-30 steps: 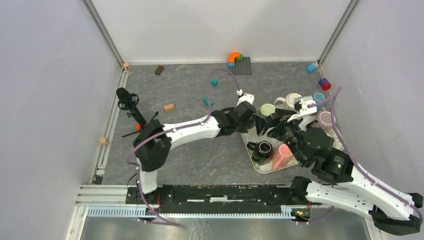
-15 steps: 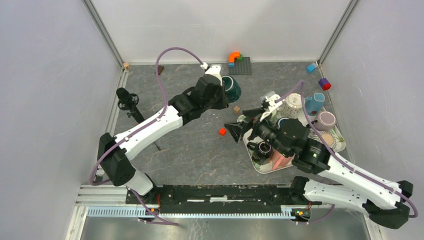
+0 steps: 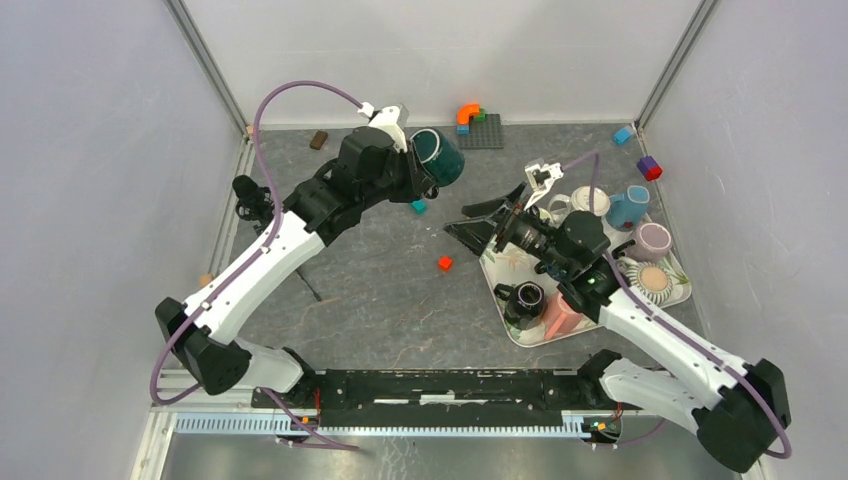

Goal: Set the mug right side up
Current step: Turn over the cup on the tray.

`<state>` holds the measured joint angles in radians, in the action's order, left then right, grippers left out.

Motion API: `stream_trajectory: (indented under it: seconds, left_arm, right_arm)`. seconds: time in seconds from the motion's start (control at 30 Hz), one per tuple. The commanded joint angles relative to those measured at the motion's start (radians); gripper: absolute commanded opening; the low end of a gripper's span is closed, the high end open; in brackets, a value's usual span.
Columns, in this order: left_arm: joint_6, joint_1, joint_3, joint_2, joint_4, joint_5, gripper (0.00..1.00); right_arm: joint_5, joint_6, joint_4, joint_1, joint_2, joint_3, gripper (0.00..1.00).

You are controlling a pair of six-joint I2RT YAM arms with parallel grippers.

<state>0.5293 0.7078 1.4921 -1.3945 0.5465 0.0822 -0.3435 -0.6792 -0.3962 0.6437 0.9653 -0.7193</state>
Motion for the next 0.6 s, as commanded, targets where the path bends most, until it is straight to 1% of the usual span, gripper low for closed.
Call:
stream_trajectory:
  seconds: [0.0,0.1,0.13,0.33,0.57]
  left_arm:
    - [0.000,-0.008,0.068,0.072,-0.114,-0.077,0.02]
    - [0.023,-0.009,0.064,0.083,-0.153,-0.126,0.02]
    - [0.030,-0.010,0.061,0.085,-0.167,-0.137,0.02]
    - [0.091,-0.010,-0.012,0.117,-0.305,-0.219,0.02]
    - [0.150,-0.010,-0.076,0.138,-0.433,-0.270,0.02]
  right_arm:
    - [-0.193,-0.275,-0.403,-0.049,0.056,0.084,0.98]
    - [-0.225,-0.418,-0.646,-0.072,0.124,0.127,0.97]
    - [-0.231,-0.454,-0.701,-0.075,0.145,0.131,0.97]
    - [-0.218,-0.534,-0.805,-0.079,0.222,0.122,0.97]
    - [-0.189,-0.594,-0.888,-0.083,0.281,0.117,0.96]
